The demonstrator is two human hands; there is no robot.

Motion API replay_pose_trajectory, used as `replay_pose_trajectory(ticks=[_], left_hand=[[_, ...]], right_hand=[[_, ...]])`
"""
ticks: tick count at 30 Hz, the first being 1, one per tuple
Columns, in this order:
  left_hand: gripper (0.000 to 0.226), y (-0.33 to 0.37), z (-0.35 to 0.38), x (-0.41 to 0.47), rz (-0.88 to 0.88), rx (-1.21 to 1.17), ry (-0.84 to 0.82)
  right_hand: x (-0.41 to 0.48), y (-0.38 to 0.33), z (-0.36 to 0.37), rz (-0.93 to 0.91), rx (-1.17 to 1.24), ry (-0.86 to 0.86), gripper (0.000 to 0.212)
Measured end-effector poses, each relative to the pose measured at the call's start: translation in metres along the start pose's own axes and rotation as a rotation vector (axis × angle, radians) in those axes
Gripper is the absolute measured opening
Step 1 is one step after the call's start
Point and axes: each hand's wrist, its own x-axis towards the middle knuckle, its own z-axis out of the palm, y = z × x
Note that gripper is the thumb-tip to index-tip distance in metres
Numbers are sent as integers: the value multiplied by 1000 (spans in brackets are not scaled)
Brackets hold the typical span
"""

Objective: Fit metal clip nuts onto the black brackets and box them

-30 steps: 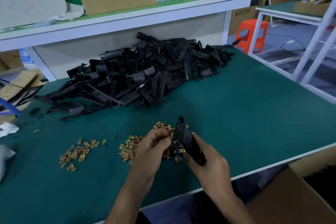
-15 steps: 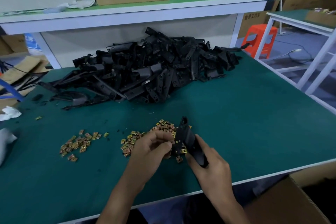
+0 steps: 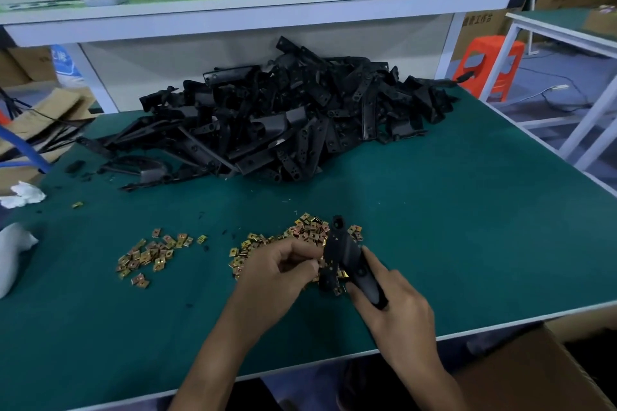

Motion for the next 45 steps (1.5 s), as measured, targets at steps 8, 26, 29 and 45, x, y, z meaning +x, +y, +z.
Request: replay_pose_trajectory(ticks=[8, 26, 29, 45], left_hand=[[26, 7, -16, 13, -132, 1, -195], [21, -26, -9, 107, 81, 858, 116], [21, -30, -4, 126, -7, 941, 48], [15, -10, 0, 61, 59, 79, -20]], right_hand=[[2, -2, -1, -35, -55, -65, 67], [1, -9, -3, 94, 74, 19, 64], [1, -10, -3, 75, 96, 33, 65], [3, -9, -4, 93, 75, 9, 65]])
